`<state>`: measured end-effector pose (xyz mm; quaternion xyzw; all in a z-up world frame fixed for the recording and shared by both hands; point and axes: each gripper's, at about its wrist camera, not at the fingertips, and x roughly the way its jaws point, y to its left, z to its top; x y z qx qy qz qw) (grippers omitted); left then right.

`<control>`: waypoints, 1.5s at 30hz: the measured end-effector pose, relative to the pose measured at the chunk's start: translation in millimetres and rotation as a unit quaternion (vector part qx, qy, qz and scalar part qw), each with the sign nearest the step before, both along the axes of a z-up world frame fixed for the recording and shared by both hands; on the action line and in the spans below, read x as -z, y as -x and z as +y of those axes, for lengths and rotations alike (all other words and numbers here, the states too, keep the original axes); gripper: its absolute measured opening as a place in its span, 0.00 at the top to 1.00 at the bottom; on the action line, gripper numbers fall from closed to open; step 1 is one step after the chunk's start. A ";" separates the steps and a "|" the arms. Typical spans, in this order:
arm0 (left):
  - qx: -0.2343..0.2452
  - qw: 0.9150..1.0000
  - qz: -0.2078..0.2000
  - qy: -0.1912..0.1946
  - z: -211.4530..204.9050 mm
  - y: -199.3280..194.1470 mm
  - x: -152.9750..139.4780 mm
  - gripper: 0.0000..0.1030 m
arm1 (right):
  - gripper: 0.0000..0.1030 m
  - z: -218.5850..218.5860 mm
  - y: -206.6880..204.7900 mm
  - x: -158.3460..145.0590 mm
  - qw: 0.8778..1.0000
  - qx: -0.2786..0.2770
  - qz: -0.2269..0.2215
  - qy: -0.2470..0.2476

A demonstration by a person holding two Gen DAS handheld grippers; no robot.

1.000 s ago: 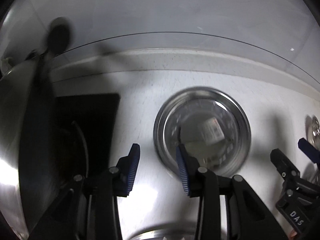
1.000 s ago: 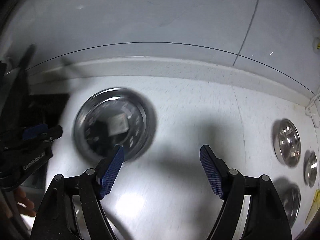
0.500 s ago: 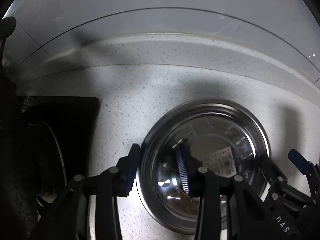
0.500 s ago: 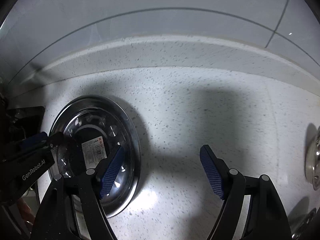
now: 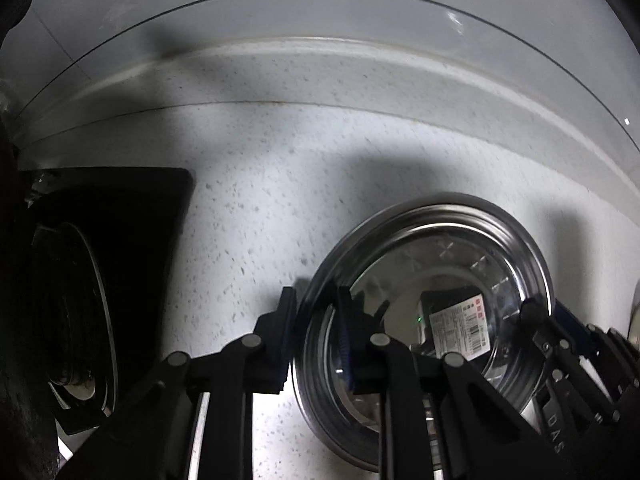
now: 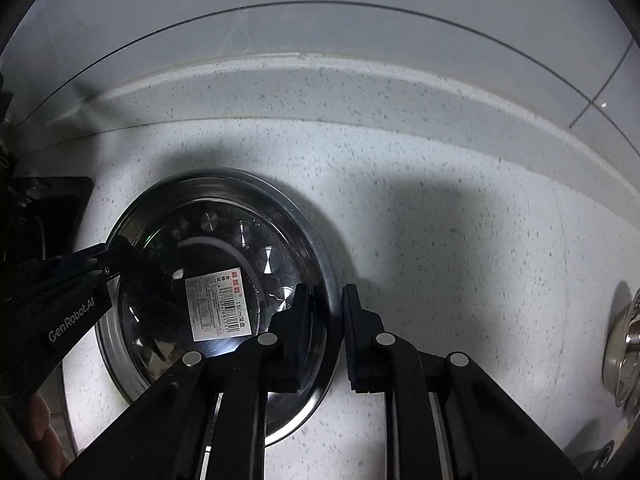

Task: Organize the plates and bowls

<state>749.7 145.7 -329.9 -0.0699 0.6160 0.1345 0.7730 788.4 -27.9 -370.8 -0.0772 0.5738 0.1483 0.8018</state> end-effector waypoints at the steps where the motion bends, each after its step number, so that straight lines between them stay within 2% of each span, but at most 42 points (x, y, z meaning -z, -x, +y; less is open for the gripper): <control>1: 0.002 1.000 0.001 0.000 -3.5 -0.1 -1.1 0.83 | 0.87 -1.8 2.0 1.3 1.000 0.002 0.003 -0.001; 8: 0.017 1.000 -0.018 0.002 -14.1 23.4 -21.3 0.84 | 0.87 -12.3 23.7 -9.6 1.000 0.010 -0.001 -0.007; 14: 0.031 0.999 -0.038 -0.002 -15.3 59.3 -44.9 0.84 | 0.87 -12.7 54.6 -42.9 1.000 0.017 -0.017 -0.020; 16: 0.037 0.998 -0.043 -0.002 -12.6 76.4 -50.9 0.84 | 0.87 -20.5 76.2 -54.9 0.999 0.016 -0.023 -0.023; 22: 0.047 0.998 -0.049 -0.005 -2.6 137.7 -58.3 0.84 | 0.87 -17.6 133.5 -61.0 0.999 0.013 -0.028 -0.027; 27: 0.054 0.997 -0.047 -0.013 11.1 182.9 -49.6 0.84 | 0.88 -11.9 187.1 -59.5 0.999 0.009 -0.024 -0.028; 31: 0.045 0.998 -0.033 -0.007 25.6 205.2 -33.8 0.84 | 0.88 -6.3 214.4 -52.1 1.000 0.001 -0.014 -0.027; 39: 0.050 0.999 -0.015 -0.015 38.6 211.8 3.1 0.84 | 0.88 20.3 230.9 -16.4 1.000 -0.010 0.003 -0.007; 43: 0.072 0.996 -0.022 -0.051 29.9 209.6 5.3 0.83 | 0.88 23.5 230.7 -10.3 1.000 -0.008 0.000 -0.004; 45: 0.077 0.995 -0.023 -0.056 27.2 207.6 6.9 0.83 | 0.89 24.4 230.9 -8.7 1.000 -0.010 0.004 -0.004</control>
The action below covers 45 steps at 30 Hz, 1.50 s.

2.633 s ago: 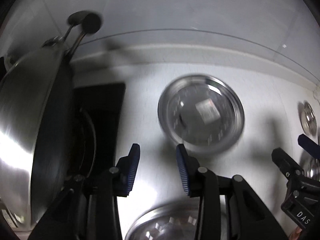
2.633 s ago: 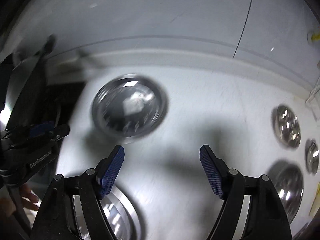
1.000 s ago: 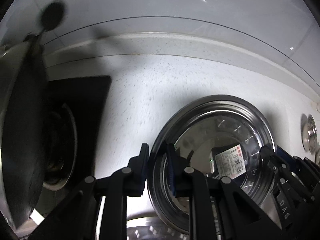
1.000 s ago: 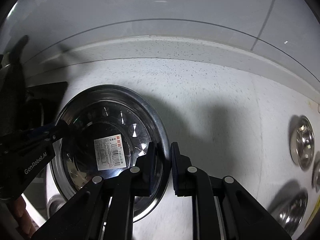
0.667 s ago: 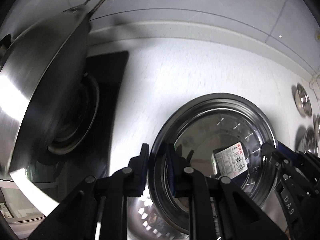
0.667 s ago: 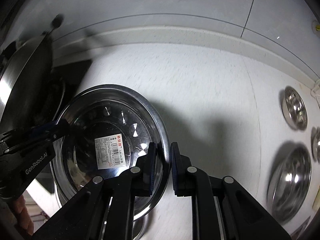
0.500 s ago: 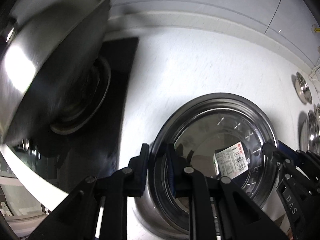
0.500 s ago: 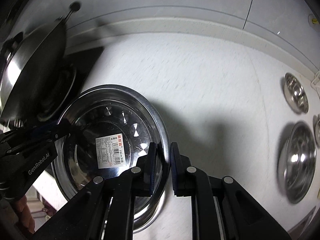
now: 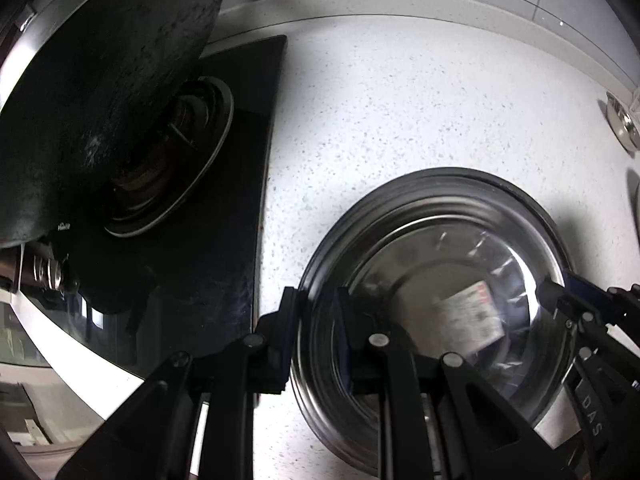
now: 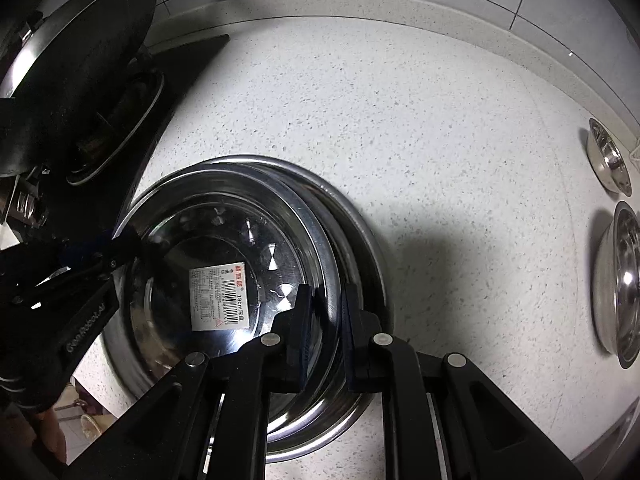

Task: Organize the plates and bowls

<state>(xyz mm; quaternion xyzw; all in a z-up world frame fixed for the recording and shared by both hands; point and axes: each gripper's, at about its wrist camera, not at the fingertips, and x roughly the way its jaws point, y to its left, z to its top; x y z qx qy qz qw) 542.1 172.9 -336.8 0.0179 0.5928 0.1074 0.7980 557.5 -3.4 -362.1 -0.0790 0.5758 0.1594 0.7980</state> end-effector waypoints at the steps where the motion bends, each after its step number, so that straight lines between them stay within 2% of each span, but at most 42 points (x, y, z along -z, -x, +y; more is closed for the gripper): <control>1: -0.001 1.000 -0.001 0.004 1.2 -2.0 1.2 0.83 | 0.88 -1.5 1.5 0.4 1.000 0.001 0.003 0.001; 2: -0.003 1.000 -0.002 0.009 1.9 -2.9 1.7 0.83 | 0.87 -3.2 4.3 3.0 1.000 0.001 0.005 0.002; 4: -0.008 1.000 -0.004 0.014 2.3 -2.7 -1.2 0.82 | 0.76 -5.8 7.3 5.5 1.000 0.001 0.010 -0.012; 6: -0.010 1.000 -0.011 0.010 -4.1 1.3 -11.9 0.82 | 0.57 -5.6 11.2 2.5 1.000 0.001 0.010 -0.020; 8: -0.007 0.999 -0.021 0.023 -11.3 10.2 -26.2 0.82 | 0.46 -12.8 11.7 -6.2 1.000 0.003 -0.003 -0.023; 10: 0.004 0.999 -0.036 0.035 -24.4 2.5 -43.6 0.82 | 0.45 -24.9 8.7 -19.1 0.999 0.008 -0.013 -0.036; 12: 0.024 0.998 -0.046 0.044 -44.4 -0.3 -60.0 0.80 | 0.27 -43.1 3.7 -31.6 0.998 0.022 -0.019 -0.049; 16: 0.080 0.992 -0.071 0.067 -95.9 -29.2 -86.1 0.58 | 0.12 -103.2 -4.1 -61.1 0.994 0.073 -0.049 -0.064; 17: 0.093 0.990 -0.074 0.070 -108.5 -35.4 -89.6 0.55 | 0.10 -120.7 -5.3 -67.6 0.992 0.089 -0.058 -0.063; 19: 0.119 0.987 -0.078 0.080 -135.8 -46.3 -95.3 0.47 | 0.10 -161.3 -7.2 -81.2 0.987 0.126 -0.077 -0.060; 25: 0.200 0.972 -0.076 0.097 -239.6 -67.9 -104.5 0.41 | 0.09 -287.5 -1.8 -105.3 0.962 0.245 -0.117 -0.030; 28: 0.231 0.966 -0.062 0.101 -288.6 -83.8 -95.9 0.40 | 0.09 -347.1 0.7 -99.6 0.946 0.304 -0.114 -0.016; 32: 0.266 0.959 -0.039 0.093 -349.3 -99.1 -76.9 0.40 | 0.09 -397.8 -5.1 -81.2 0.932 0.350 -0.090 -0.015; 36: 0.282 0.955 -0.009 0.087 -390.6 -108.5 -54.7 0.40 | 0.09 -420.6 -8.5 -60.0 0.928 0.367 -0.067 -0.024; 39: 0.286 0.955 0.005 0.079 -414.8 -116.0 -39.5 0.40 | 0.09 -428.8 -13.0 -44.2 0.929 0.365 -0.053 -0.040; 45: 0.280 0.958 0.032 0.060 -429.7 -122.9 -17.2 0.40 | 0.09 -432.3 -26.6 -23.2 0.930 0.360 -0.037 -0.058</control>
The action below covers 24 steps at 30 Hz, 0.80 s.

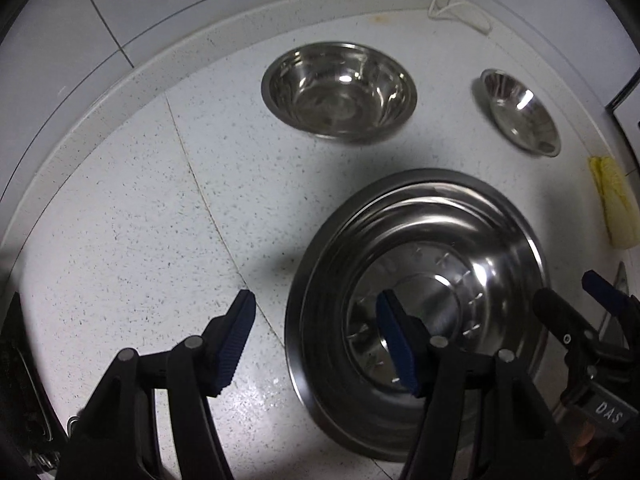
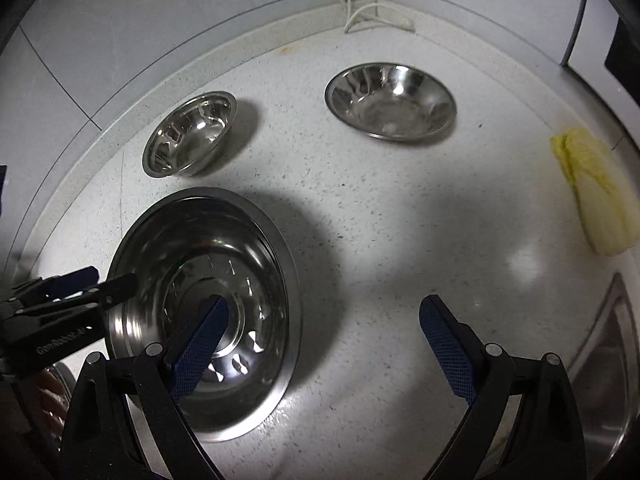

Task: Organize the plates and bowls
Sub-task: 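Close both grippers on the rim of the large steel bowl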

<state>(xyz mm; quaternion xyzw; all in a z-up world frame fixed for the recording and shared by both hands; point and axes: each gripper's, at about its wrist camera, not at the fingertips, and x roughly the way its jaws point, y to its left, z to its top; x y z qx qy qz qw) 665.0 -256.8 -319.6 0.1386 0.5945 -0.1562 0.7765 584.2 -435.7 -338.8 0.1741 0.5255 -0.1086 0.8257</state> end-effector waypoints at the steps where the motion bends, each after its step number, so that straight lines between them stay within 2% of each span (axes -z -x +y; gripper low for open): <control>1: 0.000 1.000 0.002 -0.004 -2.4 -1.0 3.7 0.40 | 0.09 0.4 -2.3 4.0 1.000 0.001 0.001 0.000; 5: -0.008 1.000 0.013 -0.004 2.2 -2.2 8.9 0.41 | 0.11 3.4 -6.4 15.6 1.000 -0.001 0.007 -0.007; 6: -0.012 1.000 0.016 0.001 3.9 -3.4 10.7 0.43 | 0.18 3.8 -7.6 18.0 1.000 -0.002 0.009 -0.008; 7: -0.015 1.000 0.018 0.006 4.9 -4.8 12.5 0.58 | 0.24 4.9 -7.9 19.4 1.000 -0.003 0.011 -0.009; 8: -0.017 1.000 0.022 0.005 5.6 -5.9 14.5 0.70 | 0.41 6.1 -8.0 20.6 1.000 -0.004 0.014 -0.010; 9: -0.016 0.999 0.028 0.003 6.6 -7.0 17.1 0.82 | 0.68 7.1 -7.9 22.1 1.000 -0.004 0.019 -0.011; 11: -0.011 0.999 0.042 0.018 8.2 -7.1 19.0 0.83 | 0.89 8.6 -7.8 26.7 0.999 -0.007 0.030 -0.024; 12: -0.007 0.999 0.039 0.016 7.6 -5.9 18.2 0.83 | 0.90 10.0 -8.0 29.3 0.999 -0.010 0.034 -0.038; 14: -0.004 0.999 0.043 0.017 9.4 -3.9 18.0 0.84 | 0.90 16.3 -7.7 28.4 0.999 -0.016 0.044 -0.024; 17: -0.003 0.999 0.037 0.019 18.0 0.8 10.8 0.84 | 0.90 21.0 -3.5 23.3 0.998 -0.017 0.043 -0.030; 20: -0.006 1.000 0.008 0.020 32.4 4.0 -7.0 0.84 | 0.90 36.8 -3.4 9.0 0.999 -0.035 0.038 -0.010; 24: -0.035 0.999 -0.021 0.021 70.5 -0.7 -31.5 0.84 | 0.89 66.2 -13.7 -11.7 0.998 -0.067 0.021 -0.004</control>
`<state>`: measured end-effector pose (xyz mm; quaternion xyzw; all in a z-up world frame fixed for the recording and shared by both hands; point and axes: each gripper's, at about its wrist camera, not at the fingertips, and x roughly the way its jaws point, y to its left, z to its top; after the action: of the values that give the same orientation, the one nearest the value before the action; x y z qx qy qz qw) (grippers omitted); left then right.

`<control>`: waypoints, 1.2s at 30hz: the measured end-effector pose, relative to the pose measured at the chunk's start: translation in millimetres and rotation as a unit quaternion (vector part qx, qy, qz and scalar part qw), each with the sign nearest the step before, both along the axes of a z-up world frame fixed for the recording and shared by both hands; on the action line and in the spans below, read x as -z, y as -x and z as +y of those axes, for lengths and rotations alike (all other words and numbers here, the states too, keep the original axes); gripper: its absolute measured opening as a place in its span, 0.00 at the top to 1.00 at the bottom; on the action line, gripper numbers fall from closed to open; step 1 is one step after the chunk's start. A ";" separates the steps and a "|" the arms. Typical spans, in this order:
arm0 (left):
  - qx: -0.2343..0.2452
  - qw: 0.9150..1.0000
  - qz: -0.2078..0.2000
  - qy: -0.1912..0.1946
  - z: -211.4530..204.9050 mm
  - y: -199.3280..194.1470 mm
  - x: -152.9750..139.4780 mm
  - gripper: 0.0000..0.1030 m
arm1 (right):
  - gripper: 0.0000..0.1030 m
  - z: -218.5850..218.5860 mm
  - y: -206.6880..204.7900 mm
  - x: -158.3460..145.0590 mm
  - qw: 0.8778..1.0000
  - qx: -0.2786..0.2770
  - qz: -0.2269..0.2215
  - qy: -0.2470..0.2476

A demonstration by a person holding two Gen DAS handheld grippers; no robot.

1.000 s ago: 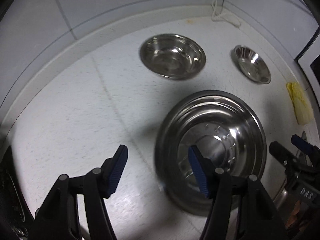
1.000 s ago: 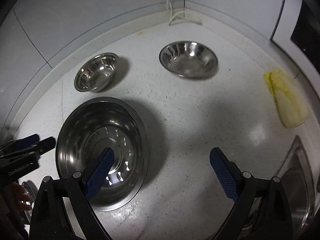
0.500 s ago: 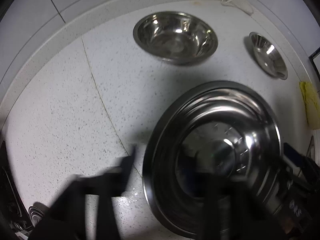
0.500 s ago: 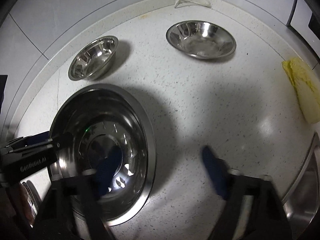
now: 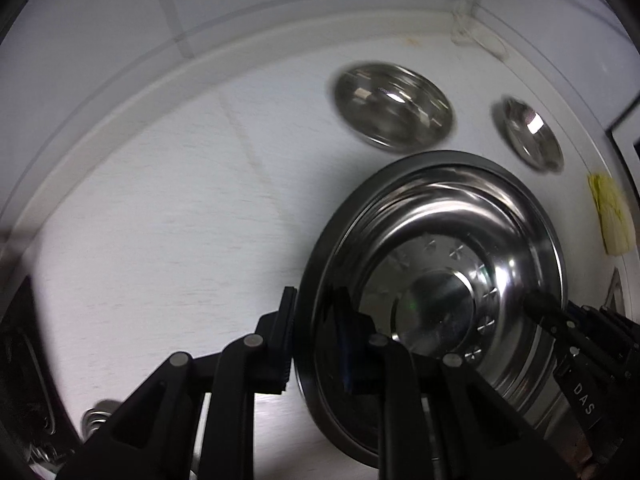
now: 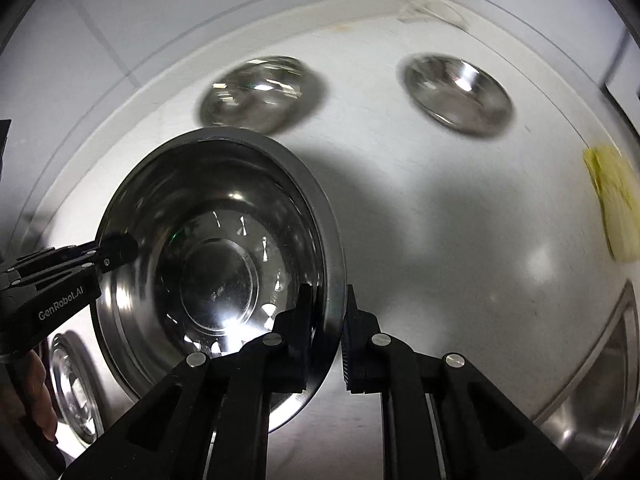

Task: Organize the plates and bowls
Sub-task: 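Close both grippers on the rim of the large steel bowl, then carry the large bowl along the counter and lower it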

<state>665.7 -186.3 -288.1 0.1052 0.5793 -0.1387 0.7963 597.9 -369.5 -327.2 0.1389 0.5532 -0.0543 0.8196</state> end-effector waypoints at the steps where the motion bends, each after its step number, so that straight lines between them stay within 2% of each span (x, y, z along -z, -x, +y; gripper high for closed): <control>1: -0.014 1.000 -0.007 -0.001 15.2 -0.9 -6.7 0.84 | 0.89 10.7 -5.0 -5.6 1.000 -0.012 -0.006 0.001; 7: -0.086 0.996 -0.025 -0.015 95.0 -8.3 -16.1 0.84 | 0.89 79.6 -37.1 -18.8 0.996 -0.088 -0.022 -0.007; 15: -0.160 0.987 -0.009 -0.032 168.6 -23.1 7.9 0.83 | 0.89 163.2 -77.5 -4.2 0.985 -0.170 -0.002 -0.019; 21: -0.177 0.983 0.013 -0.037 189.9 -31.8 29.7 0.82 | 0.89 185.7 -95.8 18.3 0.981 -0.193 0.021 -0.019; 27: -0.173 0.984 0.026 -0.043 185.5 -40.1 47.1 0.82 | 0.89 186.8 -106.1 37.3 0.980 -0.193 0.044 -0.018; 36: -0.161 0.985 0.018 -0.056 179.6 -46.8 54.1 0.77 | 0.89 188.1 -104.7 30.1 0.980 -0.195 0.035 -0.011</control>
<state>712.5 -6.7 -342.2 0.0529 0.6095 0.0223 0.7907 702.6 -181.5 -357.3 0.0352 0.5985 0.1074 0.7931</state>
